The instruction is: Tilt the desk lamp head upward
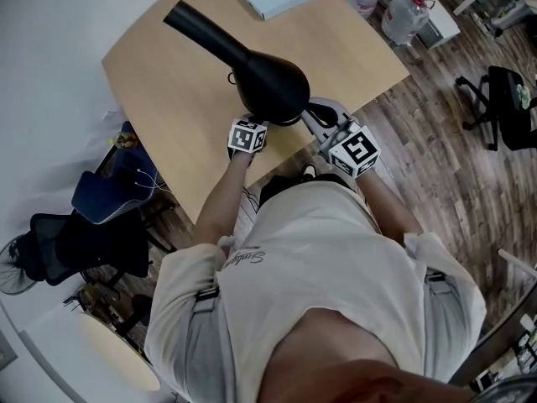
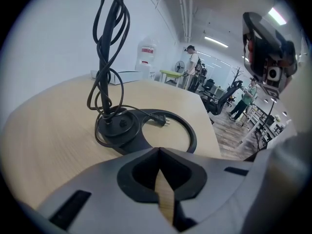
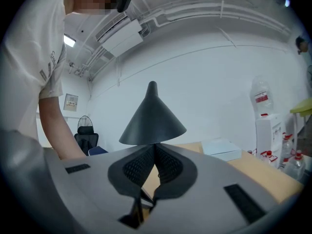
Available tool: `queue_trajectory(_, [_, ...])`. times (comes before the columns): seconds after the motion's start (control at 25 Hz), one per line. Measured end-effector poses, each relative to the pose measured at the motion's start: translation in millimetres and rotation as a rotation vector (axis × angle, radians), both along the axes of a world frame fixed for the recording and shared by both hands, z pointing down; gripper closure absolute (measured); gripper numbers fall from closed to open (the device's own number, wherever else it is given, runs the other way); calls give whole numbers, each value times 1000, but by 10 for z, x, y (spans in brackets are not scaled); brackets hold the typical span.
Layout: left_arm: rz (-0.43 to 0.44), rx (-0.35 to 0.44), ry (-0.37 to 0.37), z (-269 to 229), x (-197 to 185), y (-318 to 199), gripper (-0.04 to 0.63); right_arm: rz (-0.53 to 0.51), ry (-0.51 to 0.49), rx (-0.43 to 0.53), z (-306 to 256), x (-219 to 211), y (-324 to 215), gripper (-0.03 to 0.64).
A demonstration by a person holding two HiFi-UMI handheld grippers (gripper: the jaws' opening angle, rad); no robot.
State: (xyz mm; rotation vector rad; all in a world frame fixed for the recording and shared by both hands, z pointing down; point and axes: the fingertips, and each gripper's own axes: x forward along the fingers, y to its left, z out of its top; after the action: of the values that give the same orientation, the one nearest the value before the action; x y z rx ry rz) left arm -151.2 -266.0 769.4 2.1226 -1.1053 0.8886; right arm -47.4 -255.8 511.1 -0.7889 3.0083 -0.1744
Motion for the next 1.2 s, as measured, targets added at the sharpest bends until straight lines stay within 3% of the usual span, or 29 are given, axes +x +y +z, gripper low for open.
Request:
queue_trajectory(0.2, [14,2,-21,1,22,1,580,23,80,55,-235,115,28,623])
queue_trajectory(0.32, [19,10,-25,-3,17,11,580,28,47,48,-417,199,90,623])
queue_trajectory(0.52, [34,8,-16,10,16,24,580,57,72,62,-743,279,149,623])
queue_trajectory(0.8, [68,11,-5,-2,-15,21,580,86,65,5,-1190,328,157,623])
queue_trajectory(1.2, [98,-35,-6,28,-9,35,580,152,6,-24,-1715,409,166,623])
